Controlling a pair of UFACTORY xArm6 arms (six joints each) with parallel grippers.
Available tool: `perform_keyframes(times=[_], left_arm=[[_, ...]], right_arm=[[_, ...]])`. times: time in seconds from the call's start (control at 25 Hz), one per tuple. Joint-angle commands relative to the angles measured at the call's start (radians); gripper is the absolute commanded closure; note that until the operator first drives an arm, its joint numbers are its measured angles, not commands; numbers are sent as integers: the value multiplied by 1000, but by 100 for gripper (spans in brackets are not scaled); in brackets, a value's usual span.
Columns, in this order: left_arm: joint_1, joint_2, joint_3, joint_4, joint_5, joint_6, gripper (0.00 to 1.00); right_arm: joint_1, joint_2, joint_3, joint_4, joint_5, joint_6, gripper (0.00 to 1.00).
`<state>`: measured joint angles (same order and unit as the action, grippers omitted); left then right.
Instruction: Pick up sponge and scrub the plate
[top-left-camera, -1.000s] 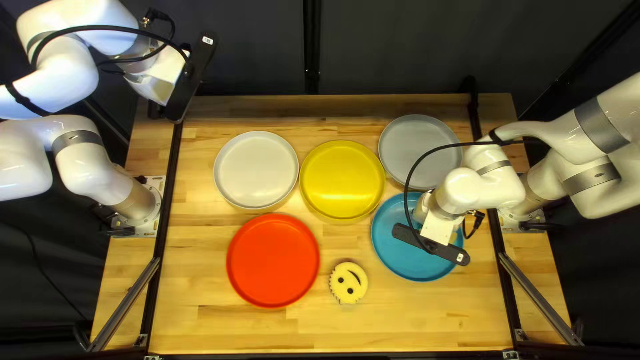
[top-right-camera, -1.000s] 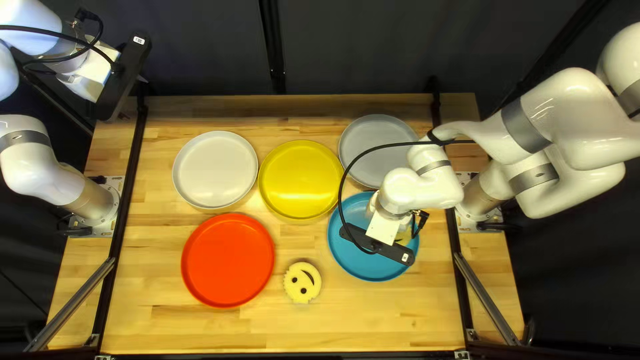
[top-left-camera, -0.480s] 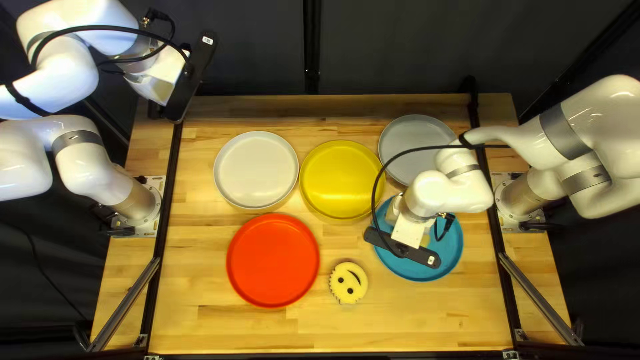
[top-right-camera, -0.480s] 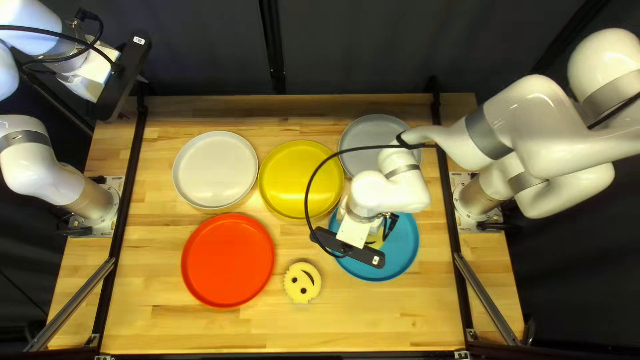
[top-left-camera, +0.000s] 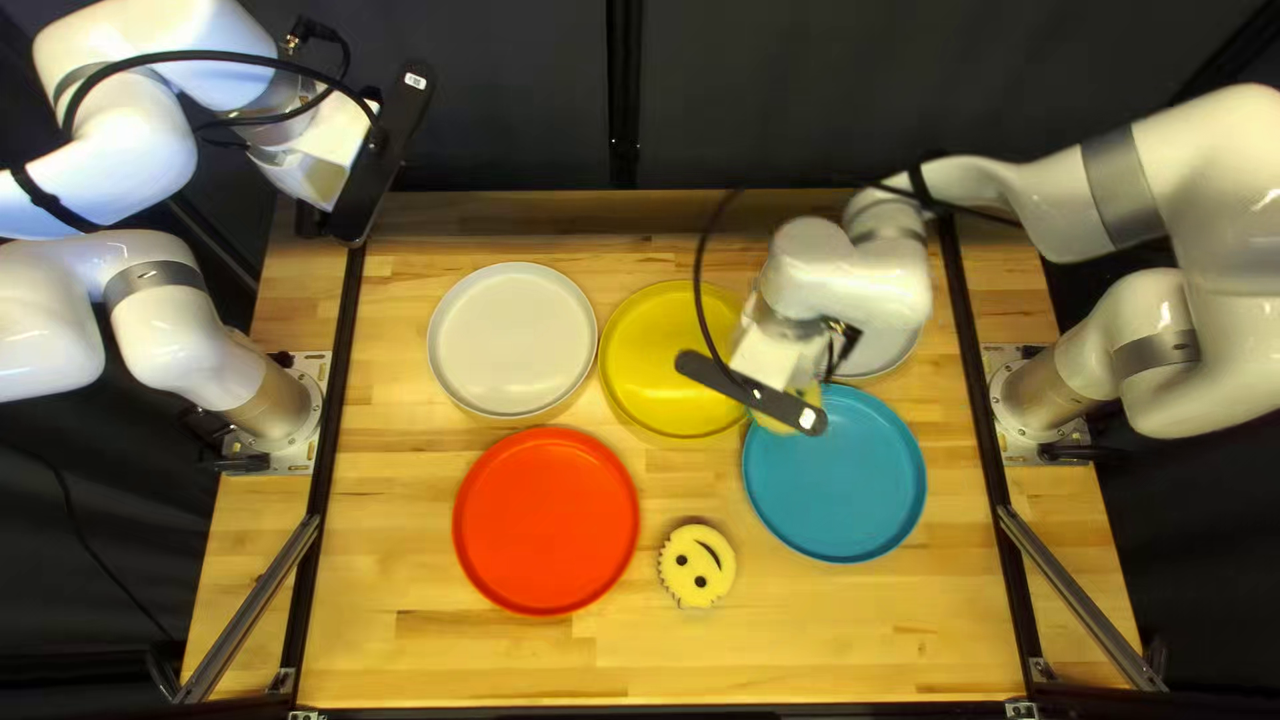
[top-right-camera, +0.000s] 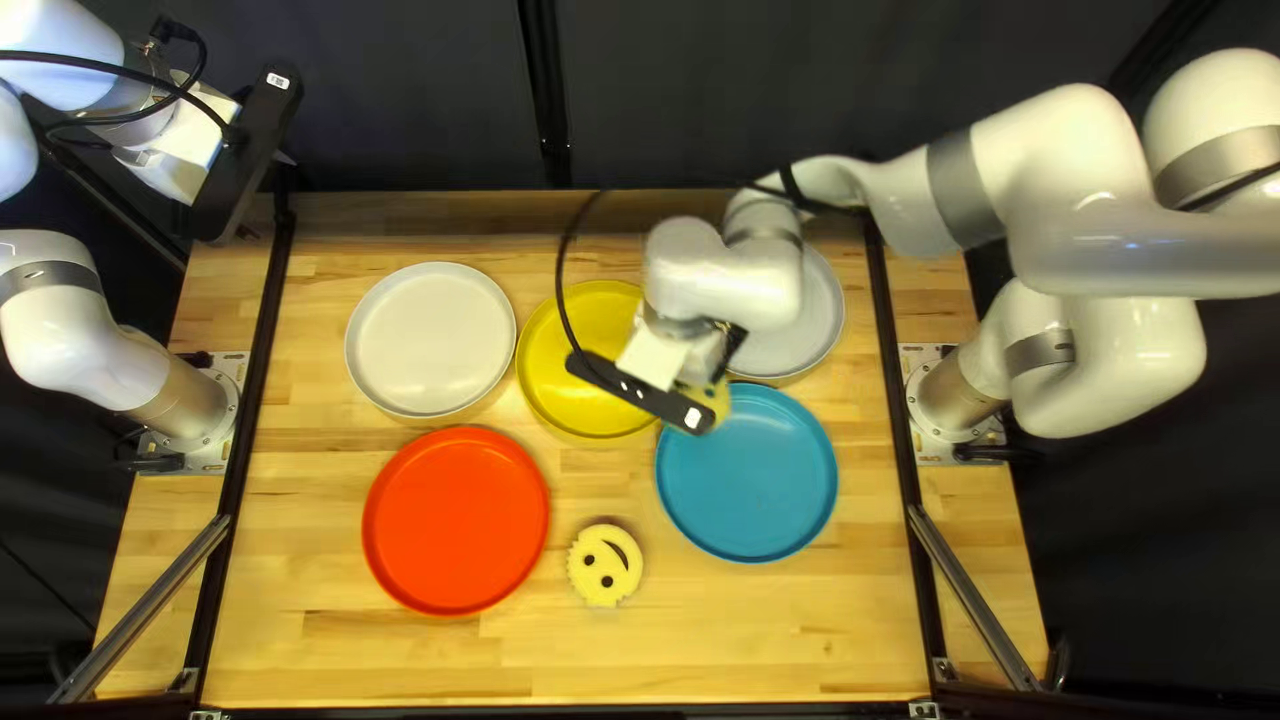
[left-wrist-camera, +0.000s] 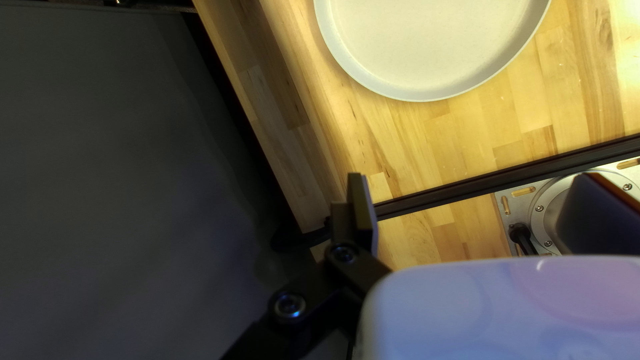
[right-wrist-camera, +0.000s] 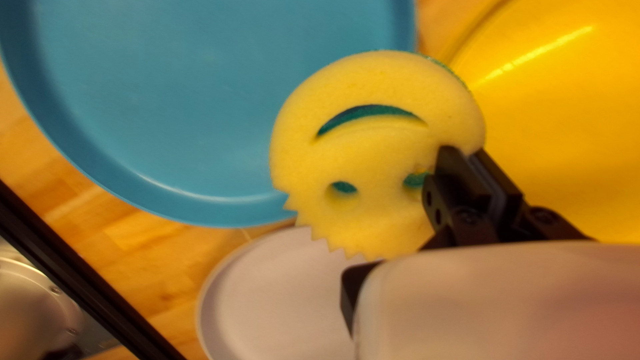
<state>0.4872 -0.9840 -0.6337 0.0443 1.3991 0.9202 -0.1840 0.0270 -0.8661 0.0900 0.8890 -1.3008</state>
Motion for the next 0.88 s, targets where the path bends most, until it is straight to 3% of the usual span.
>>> perform_keyframes(times=[0.04, 0.88], left_arm=[[0, 0, 0, 0, 0, 0, 0], [0, 0, 0, 0, 0, 0, 0]], right_arm=[[-103, 49, -99, -18, 58, -81, 100], [-397, 434, -499, 0, 92, -357, 100]])
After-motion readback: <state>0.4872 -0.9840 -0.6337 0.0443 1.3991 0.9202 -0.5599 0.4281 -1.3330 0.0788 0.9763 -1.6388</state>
